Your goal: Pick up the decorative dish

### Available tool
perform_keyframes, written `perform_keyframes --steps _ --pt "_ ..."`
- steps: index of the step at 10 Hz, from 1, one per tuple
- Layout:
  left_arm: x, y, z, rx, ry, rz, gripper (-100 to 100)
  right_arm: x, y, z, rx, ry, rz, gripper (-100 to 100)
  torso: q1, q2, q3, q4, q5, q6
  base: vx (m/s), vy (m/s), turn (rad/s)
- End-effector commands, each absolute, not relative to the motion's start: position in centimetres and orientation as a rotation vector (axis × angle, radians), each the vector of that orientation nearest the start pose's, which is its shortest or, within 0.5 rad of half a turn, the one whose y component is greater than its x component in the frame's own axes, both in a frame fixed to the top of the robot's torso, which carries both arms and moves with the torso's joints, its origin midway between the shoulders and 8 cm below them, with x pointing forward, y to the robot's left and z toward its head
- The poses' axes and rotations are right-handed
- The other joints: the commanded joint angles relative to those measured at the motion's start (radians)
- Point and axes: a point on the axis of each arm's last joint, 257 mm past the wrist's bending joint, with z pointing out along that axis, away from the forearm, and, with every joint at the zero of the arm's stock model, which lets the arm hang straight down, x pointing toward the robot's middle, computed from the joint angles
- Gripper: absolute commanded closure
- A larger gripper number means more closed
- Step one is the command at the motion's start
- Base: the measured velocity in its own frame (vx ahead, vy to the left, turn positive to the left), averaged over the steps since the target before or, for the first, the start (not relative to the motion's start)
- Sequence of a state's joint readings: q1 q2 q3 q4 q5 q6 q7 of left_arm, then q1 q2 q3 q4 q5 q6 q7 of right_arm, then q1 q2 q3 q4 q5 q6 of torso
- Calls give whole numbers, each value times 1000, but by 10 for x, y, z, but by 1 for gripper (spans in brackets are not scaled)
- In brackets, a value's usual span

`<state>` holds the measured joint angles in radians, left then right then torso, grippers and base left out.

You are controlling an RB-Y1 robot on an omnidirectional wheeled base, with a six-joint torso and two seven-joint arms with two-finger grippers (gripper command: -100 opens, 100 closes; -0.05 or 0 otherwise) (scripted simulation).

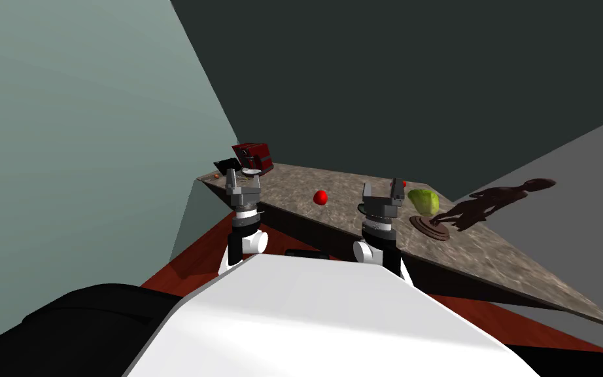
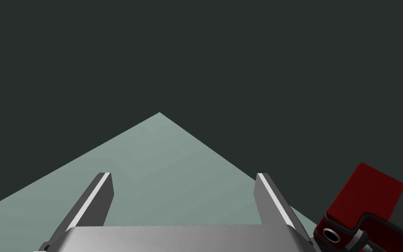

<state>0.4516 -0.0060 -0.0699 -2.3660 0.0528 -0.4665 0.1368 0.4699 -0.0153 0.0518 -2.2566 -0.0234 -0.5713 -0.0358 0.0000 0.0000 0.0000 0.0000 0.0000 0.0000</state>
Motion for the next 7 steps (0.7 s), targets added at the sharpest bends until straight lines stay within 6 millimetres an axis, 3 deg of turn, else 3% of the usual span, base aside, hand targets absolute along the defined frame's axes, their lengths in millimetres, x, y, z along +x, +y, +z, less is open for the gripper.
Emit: perform_keyframes --steps 1,7 --pt "335 256 71 -670 474 -1575 0 348 -258 34 626 578 1457 -100 0 0 0 0 0 0 -69 51 -121" --pt "335 256 71 -670 474 -1576 0 397 -260 17 756 640 1612 -100 7 8 4 2 2 0 -124 102 -178"
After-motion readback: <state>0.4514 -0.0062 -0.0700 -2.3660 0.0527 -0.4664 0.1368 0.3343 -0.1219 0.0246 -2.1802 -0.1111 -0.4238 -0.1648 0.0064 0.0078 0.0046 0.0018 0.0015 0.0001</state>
